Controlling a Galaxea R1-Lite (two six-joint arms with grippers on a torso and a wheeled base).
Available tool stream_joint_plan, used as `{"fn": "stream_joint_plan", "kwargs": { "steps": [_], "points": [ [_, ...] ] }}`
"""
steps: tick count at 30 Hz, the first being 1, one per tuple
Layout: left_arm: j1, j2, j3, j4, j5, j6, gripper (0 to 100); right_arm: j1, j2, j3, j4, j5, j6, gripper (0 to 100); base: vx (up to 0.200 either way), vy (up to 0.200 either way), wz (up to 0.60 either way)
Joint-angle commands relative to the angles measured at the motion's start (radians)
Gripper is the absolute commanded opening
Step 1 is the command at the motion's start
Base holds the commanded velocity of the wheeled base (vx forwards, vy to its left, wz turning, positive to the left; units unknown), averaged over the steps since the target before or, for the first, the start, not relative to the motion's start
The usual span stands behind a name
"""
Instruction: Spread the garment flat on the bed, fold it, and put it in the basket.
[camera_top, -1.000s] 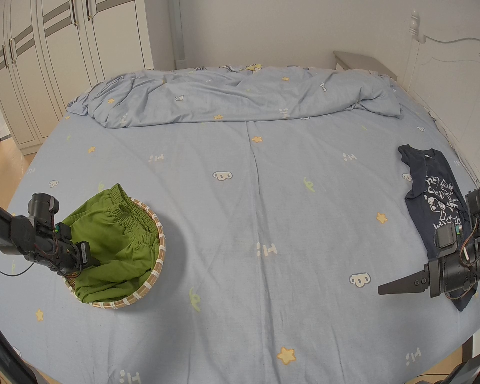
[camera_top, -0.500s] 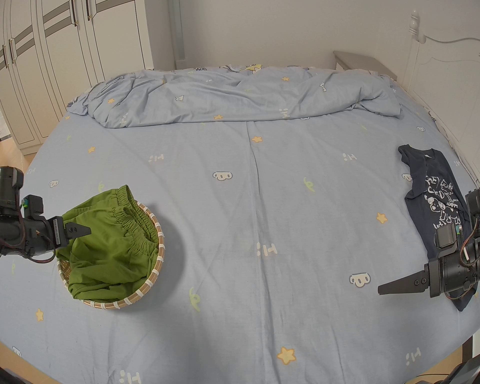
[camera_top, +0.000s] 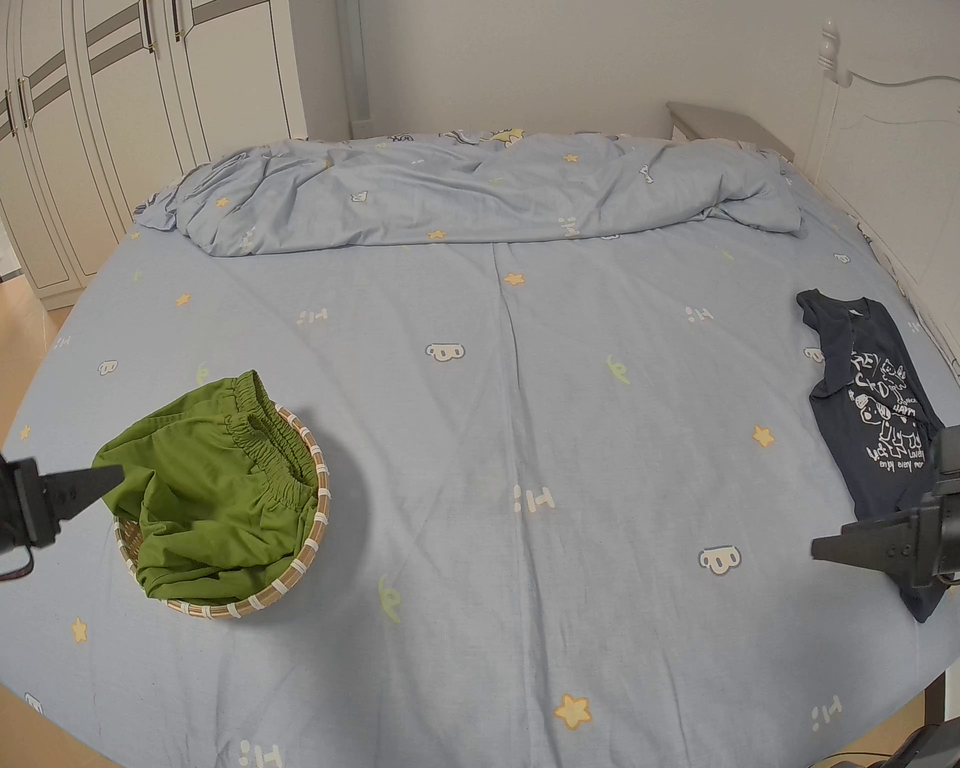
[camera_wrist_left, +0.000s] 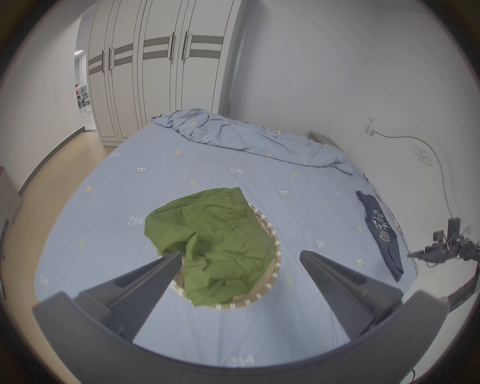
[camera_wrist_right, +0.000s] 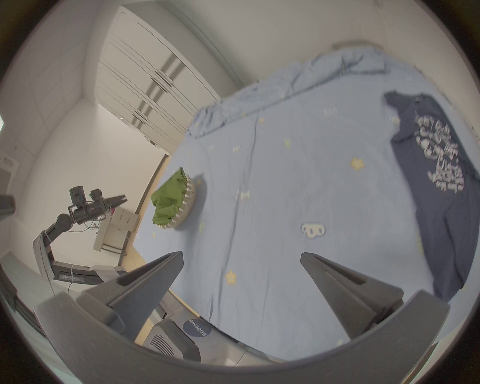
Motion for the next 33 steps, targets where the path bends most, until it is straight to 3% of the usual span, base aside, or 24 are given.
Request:
{"fn": "stream_joint_plan", "kwargs": {
  "steps": [1, 4, 8, 10, 12, 19, 20, 22, 24, 28, 30, 31, 33],
  "points": [
    [-0.037, -0.373, 0.057, 0.166, 0.001, 0.002, 100, 0.001, -0.359, 0.056, 0.001, -0.047, -0.026, 100, 0.0, 0.0, 0.0],
    [-0.04, -0.603, 0.197, 0.202, 0.001, 0.003, 100, -0.027, -0.569, 0.174, 0.004, -0.05, -0.115, 100, 0.0, 0.0, 0.0],
    [-0.043, -0.707, 0.286, 0.202, -0.001, 0.014, 100, -0.073, -0.678, 0.22, 0.009, -0.05, -0.12, 100, 0.0, 0.0, 0.0],
    [-0.057, -0.772, 0.373, 0.202, -0.001, 0.043, 100, -0.159, -0.756, 0.234, 0.067, -0.048, -0.123, 100, 0.0, 0.0, 0.0],
    [-0.061, -0.798, 0.404, 0.202, -0.005, 0.052, 100, -0.197, -0.787, 0.232, 0.119, -0.048, -0.123, 100, 0.0, 0.0, 0.0],
    [-0.104, -0.884, 0.453, 0.202, -0.01, 0.057, 100, -0.21, -0.881, 0.254, 0.195, -0.048, -0.123, 100, 0.0, 0.0, 0.0],
    [-0.175, -0.944, 0.52, 0.2, -0.005, 0.072, 100, -0.216, -0.91, 0.32, 0.193, -0.057, -0.12, 100, 0.0, 0.0, 0.0],
    [-0.172, -0.944, 0.529, 0.2, -0.005, 0.08, 100, -0.216, -0.91, 0.326, 0.192, -0.059, -0.12, 100, 0.0, 0.0, 0.0],
    [-0.147, -0.982, 0.574, 0.172, -0.007, 0.089, 100, -0.216, -0.91, 0.37, 0.19, -0.105, -0.12, 100, 0.0, 0.0, 0.0],
    [-0.135, -1.009, 0.605, 0.113, 0.038, 0.089, 100, -0.216, -0.91, 0.478, 0.122, -0.27, -0.158, 100, 0.0, 0.0, 0.0],
    [-0.135, -1.009, 0.628, 0.062, 0.11, 0.088, 100, -0.216, -0.91, 0.539, 0.055, -0.343, -0.161, 100, 0.0, 0.0, 0.0],
    [-0.134, -1.009, 0.672, -0.03, 0.208, 0.089, 100, -0.216, -0.91, 0.604, -0.037, -0.424, -0.157, 100, 0.0, 0.0, 0.0],
    [-0.135, -1.009, 0.737, -0.168, 0.291, 0.089, 100, -0.216, -0.91, 0.654, -0.163, -0.493, -0.152, 100, 0.0, 0.0, 0.0]
  ]
}}
